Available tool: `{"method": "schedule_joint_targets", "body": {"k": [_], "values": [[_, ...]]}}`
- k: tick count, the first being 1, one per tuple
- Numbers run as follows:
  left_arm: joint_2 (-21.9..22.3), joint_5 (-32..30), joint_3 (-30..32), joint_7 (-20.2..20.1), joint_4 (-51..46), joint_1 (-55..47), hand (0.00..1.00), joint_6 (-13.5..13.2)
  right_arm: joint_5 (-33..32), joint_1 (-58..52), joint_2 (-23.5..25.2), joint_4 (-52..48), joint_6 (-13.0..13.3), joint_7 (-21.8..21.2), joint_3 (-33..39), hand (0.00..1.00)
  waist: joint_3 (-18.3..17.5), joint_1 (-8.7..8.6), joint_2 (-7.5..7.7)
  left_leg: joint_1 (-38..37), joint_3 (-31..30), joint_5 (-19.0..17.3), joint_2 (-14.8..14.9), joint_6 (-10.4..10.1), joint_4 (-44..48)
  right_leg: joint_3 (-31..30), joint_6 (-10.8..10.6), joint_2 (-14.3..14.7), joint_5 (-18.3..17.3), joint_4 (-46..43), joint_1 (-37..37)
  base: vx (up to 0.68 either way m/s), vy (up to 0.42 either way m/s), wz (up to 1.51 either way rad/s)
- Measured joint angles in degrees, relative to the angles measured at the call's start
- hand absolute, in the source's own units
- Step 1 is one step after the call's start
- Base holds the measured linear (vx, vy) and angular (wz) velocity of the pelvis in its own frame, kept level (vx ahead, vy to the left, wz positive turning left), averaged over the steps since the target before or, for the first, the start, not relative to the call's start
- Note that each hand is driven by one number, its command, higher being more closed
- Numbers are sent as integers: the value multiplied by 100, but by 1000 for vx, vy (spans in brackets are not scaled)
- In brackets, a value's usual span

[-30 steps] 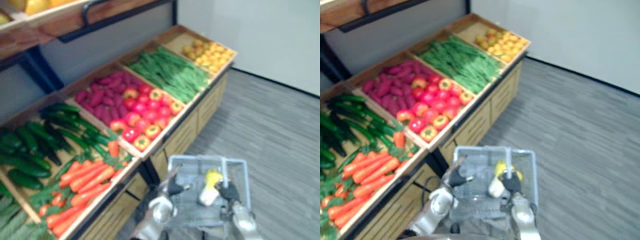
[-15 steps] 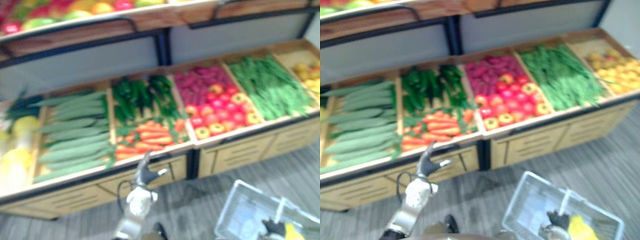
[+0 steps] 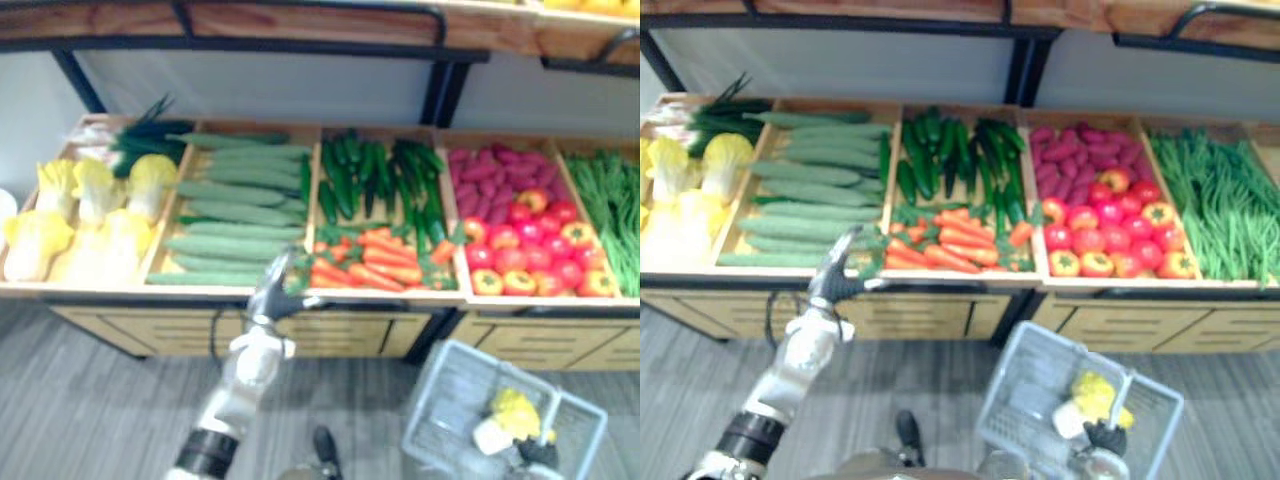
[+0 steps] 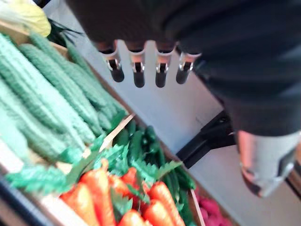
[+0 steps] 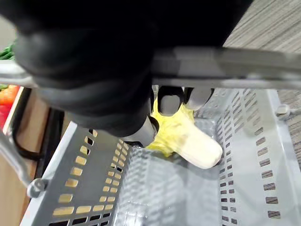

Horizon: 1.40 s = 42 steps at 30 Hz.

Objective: Pick vegetable in the basket

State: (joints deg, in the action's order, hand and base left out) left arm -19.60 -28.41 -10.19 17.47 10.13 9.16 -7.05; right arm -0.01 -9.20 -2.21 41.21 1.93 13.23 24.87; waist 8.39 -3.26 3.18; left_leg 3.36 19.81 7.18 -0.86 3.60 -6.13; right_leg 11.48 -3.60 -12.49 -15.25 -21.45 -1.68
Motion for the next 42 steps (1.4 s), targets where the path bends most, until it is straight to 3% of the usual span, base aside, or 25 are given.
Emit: {"method": "schedule_joint_targets", "body": {"k": [3,5,6,8,9,12,16,26,32,42], "values": [[-122,-211,-35,10,185,85,0,3,2,71,-22,-8,6,-2,-248,100,-3,-85,-26,-47,52,4,-15,-5,0,-70,-111,148,94,518,6,-47,-72,-5],[-167,-452,-111,7,195,134,0,1,12,206,-69,-56,4,8,-300,100,11,-120,-317,168,237,-52,103,-107,0,-164,-270,290,207,858,139,-65,-32,-10],[-203,-535,-160,7,202,195,0,2,15,236,-77,-60,0,6,-318,100,43,-115,-296,239,397,-125,133,-220,0,-200,-223,279,288,984,198,-31,11,-26],[-468,-887,-445,6,247,607,0,-11,15,277,-152,-248,2,8,-508,100,90,-134,-494,357,847,71,327,-245,24,-309,-253,363,486,1151,388,36,-22,-33],[-528,-902,-500,7,276,784,0,-21,15,304,-152,-272,1,7,-520,100,119,-138,-518,367,881,73,330,-232,12,-364,-262,367,514,1140,429,31,-29,-37],[-802,-1153,-675,49,460,1553,0,-36,1,428,-137,-405,2,2,-716,100,234,-153,-487,631,1031,104,413,-211,21,-539,-270,456,704,1300,713,27,6,-32],[-1185,-1554,-1014,55,652,2031,0,-28,0,633,-146,-676,15,7,-811,100,514,-332,-485,855,1244,217,486,-83,38,-715,-303,526,927,1442,951,53,-3,-23],[-1667,-1967,-1305,142,1032,2963,0,7,-4,900,-308,-940,240,3,-1256,100,930,-416,-590,1029,1282,325,659,-232,38,-1057,-134,707,1046,1445,1320,35,-34,-19],[-1691,-2011,-1441,139,1387,3310,0,8,-58,1047,-470,-1133,267,3,-1423,100,1180,-448,-712,1164,1255,400,765,-337,14,-1210,-89,791,1142,1450,1556,-12,-30,-18],[-1952,-2022,-1536,21,2477,4227,0,227,-350,1167,-469,-1535,356,9,-1548,100,1593,-462,-729,1474,1300,412,838,-338,22,-1392,-135,854,1270,1407,1985,-20,1,-9]]}}
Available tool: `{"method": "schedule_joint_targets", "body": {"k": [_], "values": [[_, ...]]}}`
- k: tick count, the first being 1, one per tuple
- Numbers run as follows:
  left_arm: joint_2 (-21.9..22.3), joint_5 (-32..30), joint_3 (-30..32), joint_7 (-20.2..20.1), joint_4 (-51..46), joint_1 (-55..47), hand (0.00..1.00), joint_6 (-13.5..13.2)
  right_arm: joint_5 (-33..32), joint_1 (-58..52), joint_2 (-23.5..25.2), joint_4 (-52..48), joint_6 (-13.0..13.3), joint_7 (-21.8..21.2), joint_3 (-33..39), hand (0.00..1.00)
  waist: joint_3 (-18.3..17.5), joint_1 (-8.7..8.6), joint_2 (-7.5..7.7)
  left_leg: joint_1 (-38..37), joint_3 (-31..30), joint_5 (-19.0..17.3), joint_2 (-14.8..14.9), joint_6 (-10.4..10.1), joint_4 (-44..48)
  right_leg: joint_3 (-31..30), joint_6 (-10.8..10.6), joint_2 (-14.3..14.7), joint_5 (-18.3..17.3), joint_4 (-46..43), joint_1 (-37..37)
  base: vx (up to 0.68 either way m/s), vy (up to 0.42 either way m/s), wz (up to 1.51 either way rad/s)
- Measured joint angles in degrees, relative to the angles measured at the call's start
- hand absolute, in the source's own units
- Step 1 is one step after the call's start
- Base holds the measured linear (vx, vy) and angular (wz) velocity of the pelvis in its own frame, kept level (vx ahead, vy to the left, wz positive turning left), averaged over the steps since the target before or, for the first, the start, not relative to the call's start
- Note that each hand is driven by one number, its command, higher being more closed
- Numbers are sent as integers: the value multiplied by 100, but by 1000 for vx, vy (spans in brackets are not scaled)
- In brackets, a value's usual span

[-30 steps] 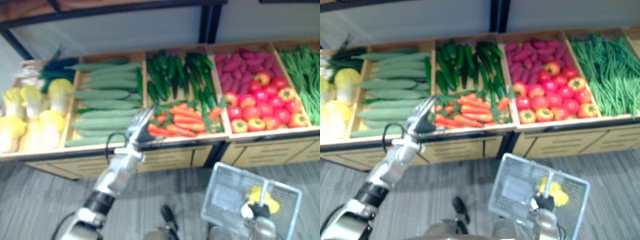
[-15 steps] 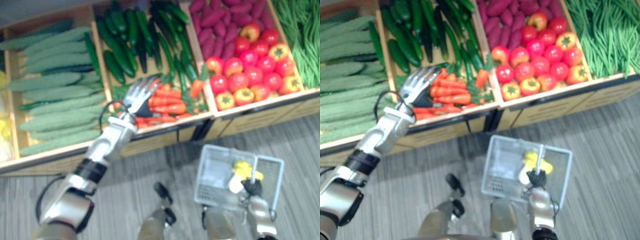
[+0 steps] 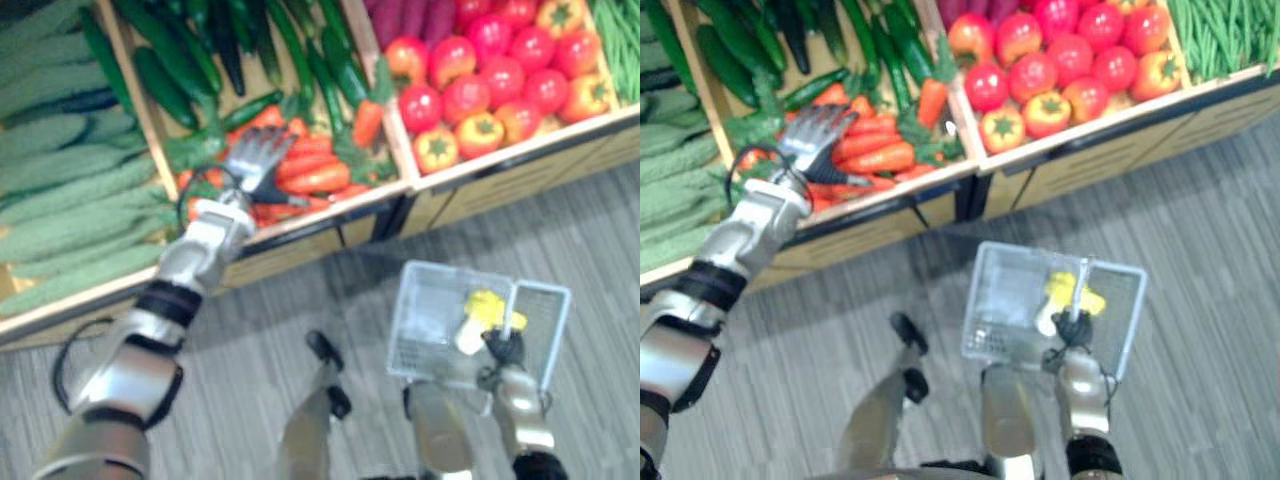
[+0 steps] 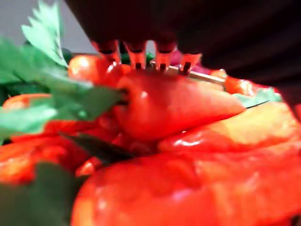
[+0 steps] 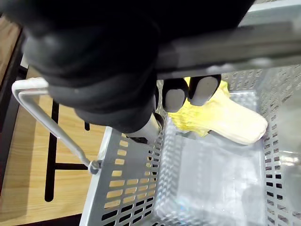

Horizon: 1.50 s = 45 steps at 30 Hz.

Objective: Pick vegetable in the basket

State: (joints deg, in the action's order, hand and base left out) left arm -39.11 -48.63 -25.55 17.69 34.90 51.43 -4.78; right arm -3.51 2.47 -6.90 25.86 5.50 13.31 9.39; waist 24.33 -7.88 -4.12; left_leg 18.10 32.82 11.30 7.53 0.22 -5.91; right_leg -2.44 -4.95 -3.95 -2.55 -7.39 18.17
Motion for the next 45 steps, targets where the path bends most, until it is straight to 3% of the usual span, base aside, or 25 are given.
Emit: {"method": "schedule_joint_targets", "body": {"k": [3,4,10,20,31,36,45], "values": [[-64,0,9,2,321,310,0,43,-96,-6,4,-289,6,-10,-194,100,42,11,31,186,136,-4,5,-5,1,-127,-28,1,62,-16,260,-5,26,-19],[-66,0,12,7,449,423,100,76,-103,-8,7,-384,10,-13,-240,100,108,3,37,185,168,-6,1,-7,0,-142,-33,-6,65,-34,280,-1,42,-21],[-100,-218,179,133,534,956,100,242,-207,-223,25,-1007,101,-141,-382,100,175,41,91,319,479,-167,15,-142,-21,-309,-78,-27,92,-83,544,21,40,-15],[-97,-890,-248,157,403,1253,100,211,-344,-502,44,-1435,169,-274,-543,100,174,60,89,236,762,-236,-8,-41,10,-177,-93,-117,100,-81,478,76,47,-1],[-310,-1124,-767,-121,419,1157,100,205,-428,-549,-6,-1399,229,-301,-605,100,166,41,65,-90,494,-160,-31,-115,18,213,-67,-150,80,-81,40,68,4,11],[-702,-1125,-720,-48,324,1138,100,251,-488,-523,-69,-1224,245,-383,-650,100,156,23,48,-248,225,-82,-33,-120,17,426,-20,-146,49,-77,-236,39,-22,19],[-907,-1292,-283,52,-201,970,100,387,-651,-453,-109,-695,260,-396,-582,100,136,-22,40,-514,-52,-92,-75,-95,-13,674,-10,-174,40,19,-685,-11,5,14]]}}
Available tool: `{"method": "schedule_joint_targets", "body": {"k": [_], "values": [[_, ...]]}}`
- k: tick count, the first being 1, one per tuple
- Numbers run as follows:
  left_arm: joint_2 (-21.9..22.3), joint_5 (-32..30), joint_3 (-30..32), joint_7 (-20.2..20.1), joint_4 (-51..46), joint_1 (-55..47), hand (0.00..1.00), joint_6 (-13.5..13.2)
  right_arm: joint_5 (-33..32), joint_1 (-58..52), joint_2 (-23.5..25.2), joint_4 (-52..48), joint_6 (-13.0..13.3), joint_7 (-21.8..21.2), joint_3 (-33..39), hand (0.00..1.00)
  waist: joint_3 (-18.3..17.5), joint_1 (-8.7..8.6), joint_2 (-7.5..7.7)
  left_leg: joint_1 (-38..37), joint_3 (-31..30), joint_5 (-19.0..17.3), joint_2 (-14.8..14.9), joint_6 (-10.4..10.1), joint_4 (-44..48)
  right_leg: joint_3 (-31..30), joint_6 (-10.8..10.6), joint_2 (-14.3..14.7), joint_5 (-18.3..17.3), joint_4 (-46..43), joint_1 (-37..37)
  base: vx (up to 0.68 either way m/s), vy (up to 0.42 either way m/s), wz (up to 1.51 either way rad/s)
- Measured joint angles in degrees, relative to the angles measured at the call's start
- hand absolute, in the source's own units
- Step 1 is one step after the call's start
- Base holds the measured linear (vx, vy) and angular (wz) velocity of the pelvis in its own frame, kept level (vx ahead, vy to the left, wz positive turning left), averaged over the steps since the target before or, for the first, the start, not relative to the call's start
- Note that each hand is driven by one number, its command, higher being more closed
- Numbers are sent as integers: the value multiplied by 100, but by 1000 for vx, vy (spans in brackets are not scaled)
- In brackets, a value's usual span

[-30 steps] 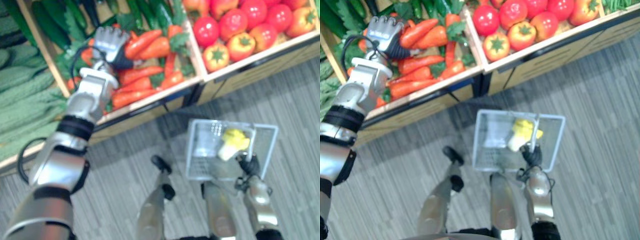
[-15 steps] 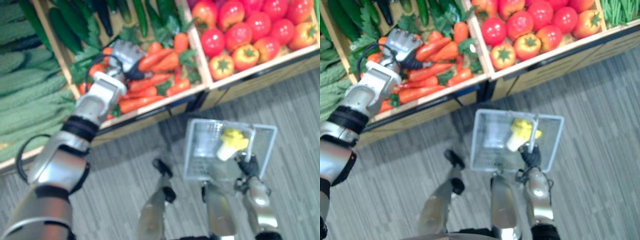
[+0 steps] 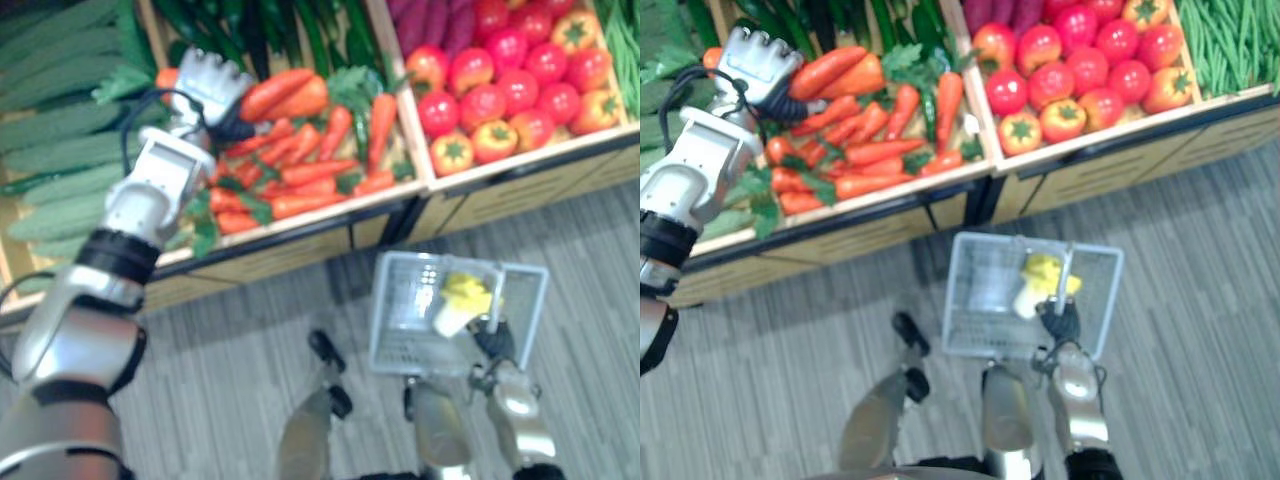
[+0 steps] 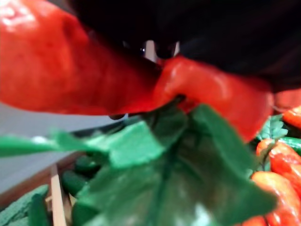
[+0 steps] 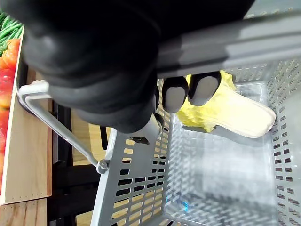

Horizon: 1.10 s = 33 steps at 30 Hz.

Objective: Pick vegetable in the basket

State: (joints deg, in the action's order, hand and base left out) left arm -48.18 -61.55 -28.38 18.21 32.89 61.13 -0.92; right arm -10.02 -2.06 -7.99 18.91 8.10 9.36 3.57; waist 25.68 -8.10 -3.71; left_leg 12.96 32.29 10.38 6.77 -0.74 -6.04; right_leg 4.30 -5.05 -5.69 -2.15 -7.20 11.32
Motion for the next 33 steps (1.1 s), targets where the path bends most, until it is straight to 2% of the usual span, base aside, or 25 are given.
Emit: {"method": "schedule_joint_targets", "body": {"k": [3,6,8,11,15,17,18,19,20,21,22,23,24,25,26,27,28,29,30,31,32,33], "values": [[15,-4,59,67,-278,-278,100,38,1,-36,4,5,-5,4,67,100,-97,-47,10,-87,-14,-24,-14,14,-7,16,-12,-12,7,23,-104,-23,16,2],[293,-4,88,127,-923,-716,100,69,2,-141,10,5,-20,11,146,100,-357,-79,14,-136,-8,-45,-51,40,-8,10,-59,-44,38,120,-190,5,11,0],[714,-3,112,146,-1403,-1142,100,38,5,-222,66,5,-44,18,313,100,-447,-109,24,-317,16,-89,-93,90,-8,-13,-63,-79,39,163,-389,53,44,-3],[1262,-2,20,145,-1744,-1674,100,-148,6,-394,201,-13,-61,37,517,100,-696,-135,37,-499,152,-152,-140,40,-8,-138,-66,-125,41,217,-515,56,42,-17],[1747,11,-206,118,-2030,-2168,100,-317,10,-488,225,-82,-191,57,564,100,-868,-126,38,-822,498,-294,-161,40,-7,-478,-95,-151,2,132,-559,31,37,-50],[1903,25,-226,77,-2116,-2347,100,-409,57,-376,209,-103,-287,108,553,100,-895,-63,5,-990,839,-380,-143,50,-8,279,324,-453,-298,-244,-374,-10,48,-93],[1903,61,-207,52,-2239,-2455,100,-419,71,-313,208,-134,-333,147,527,100,-917,-18,3,-1100,1162,-442,-144,162,30,1528,800,-995,-313,-710,-248,-11,143,-126],[1908,65,-94,30,-2406,-2602,100,-436,73,-294,204,-183,-395,162,463,100,-983,51,-16,-1164,1457,-511,-113,260,30,2671,1021,-1506,-340,-1052,-251,-7,135,-131],[1905,66,23,10,-2500,-2702,100,-463,73,-272,205,-192,-417,162,421,100,-1023,76,3,-1190,1615,-523,-93,272,30,3078,1015,-1693,-336,-1157,-261,-19,104,-144],[1903,154,360,-60,-2736,-3000,100,-483,95,-198,207,-207,-481,144,290,100,-1091,133,83,-1279,1977,-511,-45,269,32,3481,813,-1841,-78,-1121,-269,-1,-19,-155],[1987,295,624,-92,-2817,-3250,100,-462,115,-156,214,-243,-511,113,197,100,-1119,197,89,-1402,2275,-458,66,152,37,3280,408,-1617,201,-830,-279,-5,-42,-161],[2129,301,765,-119,-2817,-3423,100,-449,119,-156,211,-246,-515,93,146,100,-1147,209,69,-1484,2445,-492,189,58,91,3130,339,-1432,247,-659,-295,26,-122,-125],[2269,331,873,-135,-2804,-3603,100,-450,116,-174,207,-250,-523,56,44,100,-1149,208,102,-1487,2587,-709,478,-42,593,3005,339,-1310,245,-593,-314,87,-195,-104],[2536,520,949,-156,-2794,-3888,100,-449,113,-239,195,-290,-535,7,-69,100,-1154,212,94,-1480,2685,-1086,1030,-104,1588,2854,265,-1117,178,-548,-420,117,-228,-93],[2681,528,967,-159,-2793,-4040,100,-452,113,-270,175,-305,-544,9,-154,100,-1160,213,83,-1477,2643,-1234,1342,-69,2099,2748,209,-1002,129,-540,-470,119,-294,-109],[2976,718,965,-163,-2760,-4334,100,-472,107,-313,107,-382,-628,-4,-345,100,-1206,218,9,-1328,2158,-1291,1928,60,3042,2540,299,-726,62,-512,-532,74,-260,-104],[3197,810,969,-168,-2732,-4520,100,-474,108,-371,61,-517,-674,-6,-466,100,-1229,219,-46,-1165,1556,-1217,2254,182,3606,2350,369,-509,19,-467,-574,82,-256,-142],[3443,979,992,-155,-2721,-4840,100,-476,109,-398,55,-628,-682,-14,-679,100,-1262,238,-80,-815,438,-1188,2373,260,4135,2025,499,-248,-62,-375,-622,76,-138,-127],[3566,998,998,-142,-2692,-4981,100,-475,109,-397,32,-685,-682,-23,-777,100,-1270,270,-96,-722,-132,-1353,2204,28,4197,1848,512,-203,-68,-296,-622,86,-23,-160],[3789,1117,1000,-117,-2600,-5224,100,-478,109,-380,3,-743,-675,-10,-853,100,-1273,375,-100,-645,-976,-1717,1641,-184,4110,1472,516,-136,-83,-260,-597,105,41,-160],[3980,1185,1032,-50,-2529,-5464,100,-454,108,-338,11,-749,-675,-7,-886,100,-1276,422,-104,-616,-1493,-2043,1086,-112,3823,1114,527,-80,-75,-208,-603,112,50,-155],[4051,1186,1041,-35,-2514,-5581,100,-427,107,-322,16,-751,-675,-6,-908,100,-1279,438,-111,-602,-1664,-2166,841,-103,3624,957,539,-44,-68,-160,-627,130,35,-142]]}}
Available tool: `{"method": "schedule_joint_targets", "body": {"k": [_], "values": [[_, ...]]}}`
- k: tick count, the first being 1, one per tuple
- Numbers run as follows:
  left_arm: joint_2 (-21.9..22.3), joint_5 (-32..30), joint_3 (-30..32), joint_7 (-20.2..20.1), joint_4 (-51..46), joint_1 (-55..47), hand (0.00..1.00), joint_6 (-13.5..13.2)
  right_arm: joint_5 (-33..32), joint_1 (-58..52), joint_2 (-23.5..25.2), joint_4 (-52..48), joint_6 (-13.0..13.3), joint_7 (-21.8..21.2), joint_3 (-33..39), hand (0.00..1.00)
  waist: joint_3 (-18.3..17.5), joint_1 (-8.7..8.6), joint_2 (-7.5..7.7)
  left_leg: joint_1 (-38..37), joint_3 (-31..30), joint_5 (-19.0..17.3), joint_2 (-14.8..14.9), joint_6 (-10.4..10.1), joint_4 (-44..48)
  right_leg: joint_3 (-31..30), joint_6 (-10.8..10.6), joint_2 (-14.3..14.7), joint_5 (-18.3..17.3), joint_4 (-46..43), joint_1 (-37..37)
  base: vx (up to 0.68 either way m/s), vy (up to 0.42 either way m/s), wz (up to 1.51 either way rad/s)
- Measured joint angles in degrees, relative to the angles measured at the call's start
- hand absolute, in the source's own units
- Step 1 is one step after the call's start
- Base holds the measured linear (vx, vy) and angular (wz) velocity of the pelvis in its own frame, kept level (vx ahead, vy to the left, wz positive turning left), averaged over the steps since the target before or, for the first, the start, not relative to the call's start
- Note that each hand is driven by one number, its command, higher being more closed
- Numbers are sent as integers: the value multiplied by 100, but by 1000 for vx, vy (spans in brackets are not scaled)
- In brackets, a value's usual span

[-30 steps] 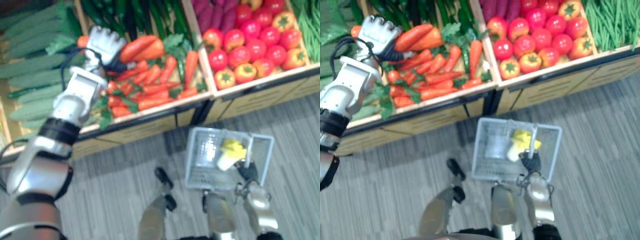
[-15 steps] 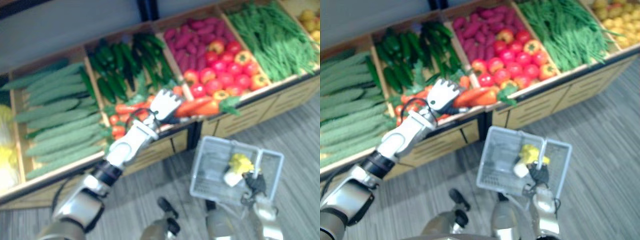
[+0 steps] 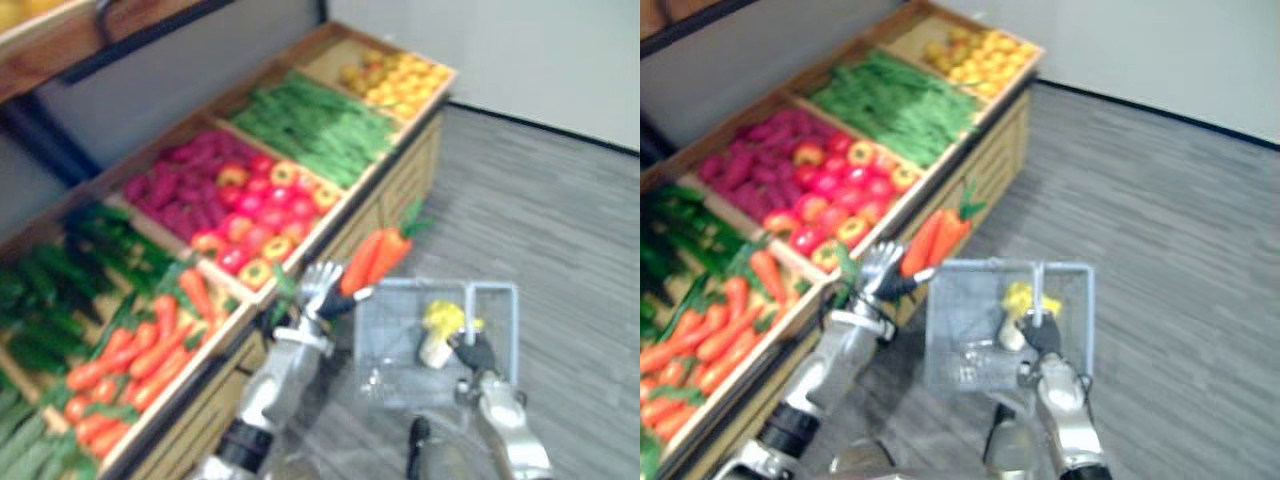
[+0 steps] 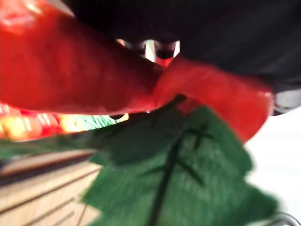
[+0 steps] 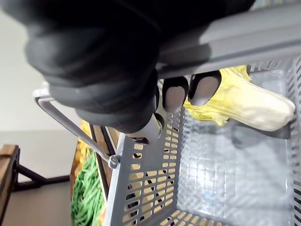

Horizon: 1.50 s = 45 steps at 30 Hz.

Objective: Pick vegetable in the basket

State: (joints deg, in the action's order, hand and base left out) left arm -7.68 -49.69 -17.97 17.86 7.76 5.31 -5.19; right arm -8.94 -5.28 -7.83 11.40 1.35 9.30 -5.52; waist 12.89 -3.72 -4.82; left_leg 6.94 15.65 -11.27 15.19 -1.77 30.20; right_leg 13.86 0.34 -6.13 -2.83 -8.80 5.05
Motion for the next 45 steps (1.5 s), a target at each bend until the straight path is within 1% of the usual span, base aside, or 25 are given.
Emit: {"method": "schedule_joint_targets", "body": {"k": [1,2,3,4,5,6,7,8,9,10,14,15,16,17,18,20,22,23,25,29,31,32,38,42,45], "values": [[128,1,6,41,14,-195,100,58,-4,3,14,0,0,3,-63,100,5,96,10,12,-416,-117,-467,-55,-435,-317,3,45,2,43,-50,118,49,-144],[231,6,37,135,15,-355,100,82,-4,30,10,-1,-1,4,-185,100,2,199,13,71,-1032,-99,-909,-87,-872,-683,3,94,2,50,-32,107,60,-153],[278,13,49,182,20,-410,100,92,-4,50,11,-1,-1,3,-243,100,-2,254,6,101,-1396,-71,-1101,-122,-1104,-868,1,123,2,56,0,97,93,-170],[345,44,81,246,22,-521,100,97,-2,103,3,1,-7,0,-425,100,-51,362,-73,108,-2136,67,-1351,-266,-1663,-1257,-10,247,4,60,94,122,133,-193],[383,218,84,304,114,-605,100,109,-3,122,43,9,-31,-6,-633,100,-100,465,-96,-24,-2293,381,-1468,-225,-1729,-1690,-131,373,83,119,119,159,159,-176],[371,233,80,323,190,-610,100,139,-3,113,114,7,-41,-15,-699,100,-126,446,-66,-34,-2209,343,-1490,-201,-1734,-1809,-246,383,162,188,76,214,170,-119],[378,234,59,324,226,-606,100,206,-9,136,240,-4,-47,-18,-794,100,-157,312,23,-69,-2005,359,-1538,-73,-1711,-1979,-450,304,289,291,87,228,178,-68],[405,236,57,324,227,-607,100,224,-12,172,315,-4,-64,-22,-854,100,-174,314,81,-122,-1776,360,-1564,-41,-1762,-2157,-465,279,300,311,143,238,209,-102],[408,237,29,321,227,-606,100,265,-6,218,399,-4,-80,-57,-932,100,-198,383,133,-244,-1474,363,-1587,-37,-1886,-2411,-477,252,306,301,221,173,183,-110],[410,241,24,318,227,-608,100,280,-3,247,426,-4,-94,-80,-998,100,-206,385,147,-307,-1324,368,-1590,-29,-1952,-2429,-484,226,306,255,267,140,154,-126],[407,458,-153,288,414,-410,100,315,6,459,447,17,-194,-246,-1471,100,-193,333,234,-819,-518,371,-1548,-18,-2204,-1362,-429,116,258,-763,812,73,59,-111],[388,467,-219,256,444,-388,100,320,9,546,459,55,-199,-274,-1625,100,-229,311,345,-891,-338,345,-1565,24,-2203,-911,-166,-4,94,-806,885,36,-18,-88],[367,469,-252,245,442,-378,100,319,9,586,470,60,-199,-294,-1708,100,-249,292,442,-930,-224,285,-1594,97,-2203,-655,40,-89,-69,-728,874,26,-47,-67],[360,494,-296,220,562,-307,100,322,13,692,476,126,-199,-356,-1809,100,-254,203,449,-942,-115,165,-1523,170,-2193,-374,64,-89,-129,-692,863,29,-30,-46],[359,647,-378,215,618,-256,100,313,14,715,482,142,-199,-354,-1812,100,-251,221,467,-931,-68,136,-1456,128,-2201,-182,89,-78,-110,-563,836,38,-33,-59],[372,758,-378,212,650,-301,100,312,14,798,482,256,-201,-354,-1849,100,-257,249,477,-948,7,30,-1286,40,-2206,-145,123,133,112,-135,693,52,-43,-59],[352,862,-345,217,684,-358,100,312,11,803,478,298,-229,-352,-1950,100,-258,279,480,-1019,225,-34,-1154,-17,-2213,-401,75,411,489,419,500,80,-76,-71],[344,865,-328,221,700,-370,100,311,10,802,469,298,-229,-351,-1976,100,-258,291,479,-1018,277,-34,-1140,-17,-2213,-471,89,464,596,610,449,72,-50,-65],[354,881,-299,235,909,-302,100,322,7,784,406,299,-267,-352,-1994,100,-258,273,479,-1014,271,-31,-1142,-14,-2215,-561,118,536,794,912,357,93,-7,-44],[473,893,-311,266,1383,-245,100,345,-7,676,307,280,-321,-329,-1964,100,-259,237,478,-1024,241,-26,-1160,-9,-2214,-711,75,593,1192,1465,139,87,48,-25],[542,895,-318,267,1702,-137,100,427,-15,587,273,180,-321,-323,-1958,100,-259,237,478,-1030,227,-24,-1171,-8,-2214,-727,78,591,1225,1489,123,44,103,-3],[547,894,-314,254,1999,-22,0,489,-15,516,251,100,-320,-325,-1955,100,-259,220,477,-1058,200,-25,-1171,-8,-2231,-701,71,590,1231,1495,87,20,95,5],[596,894,-110,243,2967,132,0,671,-125,218,258,-84,-254,-345,-1732,100,-237,219,497,-1338,74,-76,-1210,-27,-2629,-658,10,597,1267,1546,-21,-41,99,6],[574,890,13,240,3283,122,0,731,-250,-52,387,-224,-235,-406,-1664,100,-151,223,615,-1338,86,-102,-1215,-53,-2605,-653,-11,570,1242,1547,-32,-62,54,-1],[582,887,31,238,3420,117,0,793,-261,-286,499,-219,-236,-431,-1492,100,-99,224,554,-1340,77,-101,-1190,-60,-2603,-632,6,592,1228,1547,-28,0,21,1]]}}
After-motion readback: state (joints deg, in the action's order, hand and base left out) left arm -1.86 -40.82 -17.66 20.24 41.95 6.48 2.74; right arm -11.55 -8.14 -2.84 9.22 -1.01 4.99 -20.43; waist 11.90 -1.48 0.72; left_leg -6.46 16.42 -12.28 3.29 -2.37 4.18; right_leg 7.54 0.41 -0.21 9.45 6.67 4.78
